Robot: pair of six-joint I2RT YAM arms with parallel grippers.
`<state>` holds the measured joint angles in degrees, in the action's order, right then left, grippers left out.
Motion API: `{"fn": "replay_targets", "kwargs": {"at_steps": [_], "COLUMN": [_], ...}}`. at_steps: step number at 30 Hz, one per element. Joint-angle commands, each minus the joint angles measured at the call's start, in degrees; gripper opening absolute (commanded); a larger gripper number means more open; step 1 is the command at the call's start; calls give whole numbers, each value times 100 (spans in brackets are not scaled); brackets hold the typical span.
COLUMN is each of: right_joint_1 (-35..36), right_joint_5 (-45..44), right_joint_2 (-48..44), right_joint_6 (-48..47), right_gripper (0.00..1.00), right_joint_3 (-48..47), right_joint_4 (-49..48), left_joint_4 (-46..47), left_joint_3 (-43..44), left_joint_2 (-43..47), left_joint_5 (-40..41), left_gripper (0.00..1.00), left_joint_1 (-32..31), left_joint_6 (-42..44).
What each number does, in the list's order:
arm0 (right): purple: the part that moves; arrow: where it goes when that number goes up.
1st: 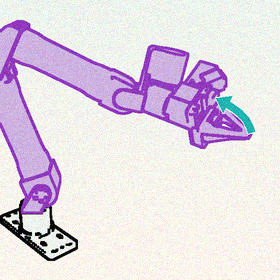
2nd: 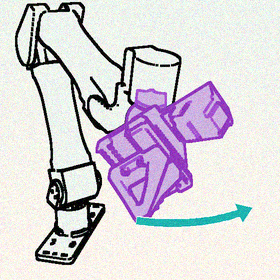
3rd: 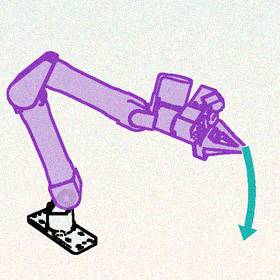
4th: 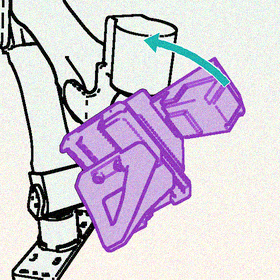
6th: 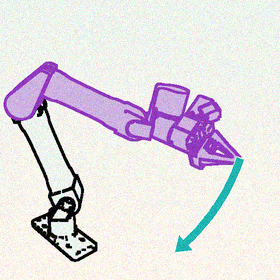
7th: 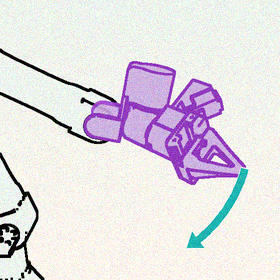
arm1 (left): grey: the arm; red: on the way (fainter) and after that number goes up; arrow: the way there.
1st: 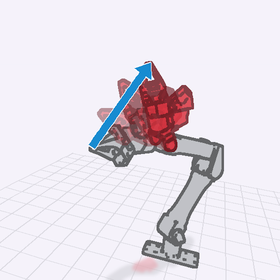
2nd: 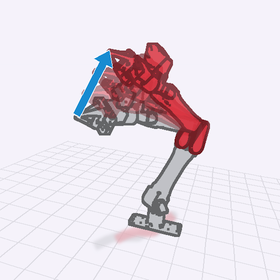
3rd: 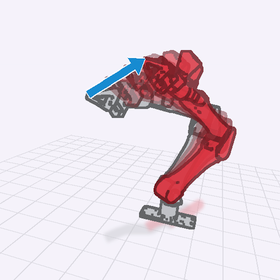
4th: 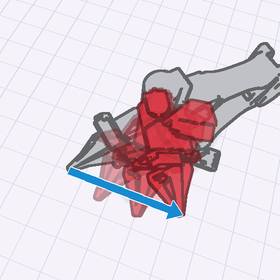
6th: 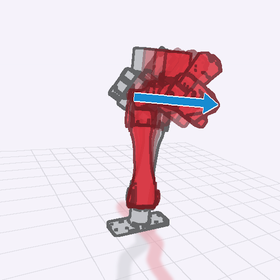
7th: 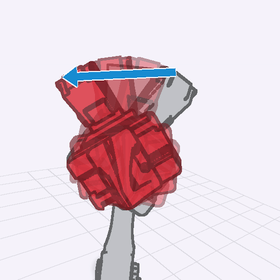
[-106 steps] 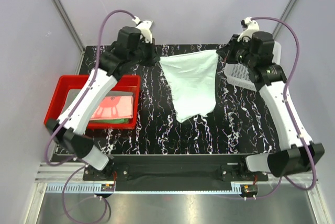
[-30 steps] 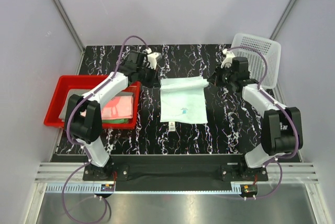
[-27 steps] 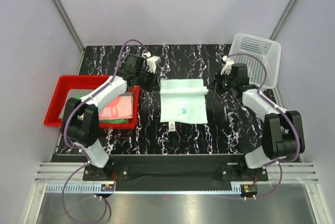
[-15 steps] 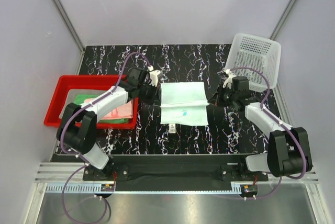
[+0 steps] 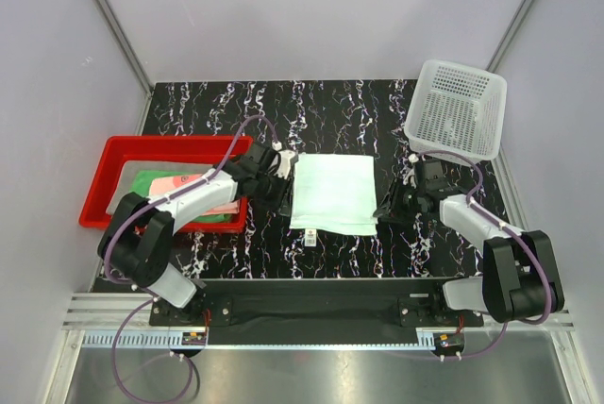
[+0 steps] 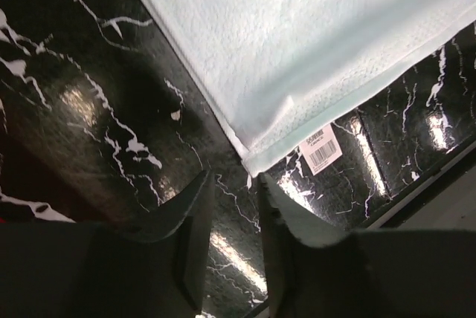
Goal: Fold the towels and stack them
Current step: Fold the towel
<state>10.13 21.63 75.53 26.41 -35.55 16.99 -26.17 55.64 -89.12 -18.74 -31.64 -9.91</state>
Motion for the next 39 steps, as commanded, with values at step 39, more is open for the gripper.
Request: {"fn": "replay_targets", "kwargs": {"at_steps": [39], "right_joint_1": [253], "right_joint_5": [-607], "right_joint_2": [595], "right_joint_6": [514], "right_gripper": [26], "right_joint_3": [83], "right_joint_4": [-469], "left_joint_4": [1044], "left_joint_3": [-334], "left_joint_2": [-756], "left_joint_5": [406], "left_gripper": [29], "left_joint_1": [-361], "left_joint_6": [-1883]}}
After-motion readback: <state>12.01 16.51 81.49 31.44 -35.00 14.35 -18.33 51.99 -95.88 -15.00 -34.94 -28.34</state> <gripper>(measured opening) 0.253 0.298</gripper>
